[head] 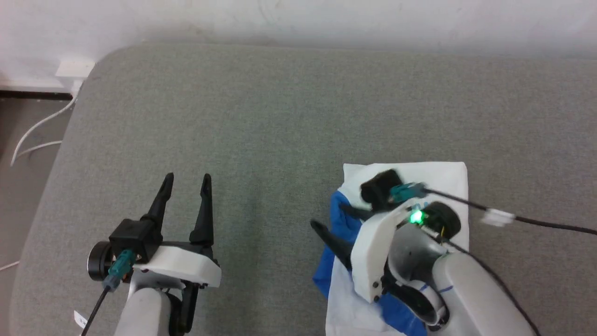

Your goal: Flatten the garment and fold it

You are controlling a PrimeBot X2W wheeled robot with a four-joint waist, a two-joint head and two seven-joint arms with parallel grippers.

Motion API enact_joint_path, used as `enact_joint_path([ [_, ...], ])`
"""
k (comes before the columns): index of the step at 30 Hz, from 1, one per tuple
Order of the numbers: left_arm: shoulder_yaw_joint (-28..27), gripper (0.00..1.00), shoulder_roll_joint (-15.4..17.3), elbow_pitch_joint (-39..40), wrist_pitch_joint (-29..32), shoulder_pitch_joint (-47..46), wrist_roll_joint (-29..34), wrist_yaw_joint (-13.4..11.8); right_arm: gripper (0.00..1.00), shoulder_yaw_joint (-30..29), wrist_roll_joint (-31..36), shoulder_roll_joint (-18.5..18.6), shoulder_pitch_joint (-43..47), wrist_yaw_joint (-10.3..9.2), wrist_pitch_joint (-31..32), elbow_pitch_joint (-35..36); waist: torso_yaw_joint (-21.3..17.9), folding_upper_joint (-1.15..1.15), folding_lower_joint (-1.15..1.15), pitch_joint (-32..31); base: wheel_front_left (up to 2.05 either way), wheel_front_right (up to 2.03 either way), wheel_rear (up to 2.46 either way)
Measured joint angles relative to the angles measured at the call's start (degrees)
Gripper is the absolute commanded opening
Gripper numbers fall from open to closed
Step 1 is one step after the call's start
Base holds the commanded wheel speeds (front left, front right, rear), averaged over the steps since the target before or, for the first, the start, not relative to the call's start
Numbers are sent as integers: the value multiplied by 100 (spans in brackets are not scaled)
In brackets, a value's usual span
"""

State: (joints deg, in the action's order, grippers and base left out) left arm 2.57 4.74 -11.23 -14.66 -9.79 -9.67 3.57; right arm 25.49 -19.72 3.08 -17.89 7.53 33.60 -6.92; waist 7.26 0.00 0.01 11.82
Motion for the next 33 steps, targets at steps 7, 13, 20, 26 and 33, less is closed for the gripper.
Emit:
enact_joint_path([
  [7,-51,100,-13,7,-1,13,34,42,100,-731,-580,-35,225,1,-1838,1223,-157,0,-1,-200,0,0,0],
  [13,-79,100,-32,41,-1,110,71,44,100,-1984,-625,-26,1134,1,-2763,1490,-339,0,-1,-385,0,0,0],
  [20,-71,100,-58,57,-1,149,82,56,100,-2726,-726,-9,1807,0,-2461,850,-484,0,-1,-506,0,0,0],
  [26,-44,100,-69,52,-1,149,89,100,100,-2647,-1122,-11,1834,0,-1816,298,-442,0,-1,-494,0,0,0],
  [33,-25,100,-88,40,-1,149,102,142,100,-2419,-1425,-12,1810,0,-1048,-165,-340,0,-1,-458,0,0,0],
])
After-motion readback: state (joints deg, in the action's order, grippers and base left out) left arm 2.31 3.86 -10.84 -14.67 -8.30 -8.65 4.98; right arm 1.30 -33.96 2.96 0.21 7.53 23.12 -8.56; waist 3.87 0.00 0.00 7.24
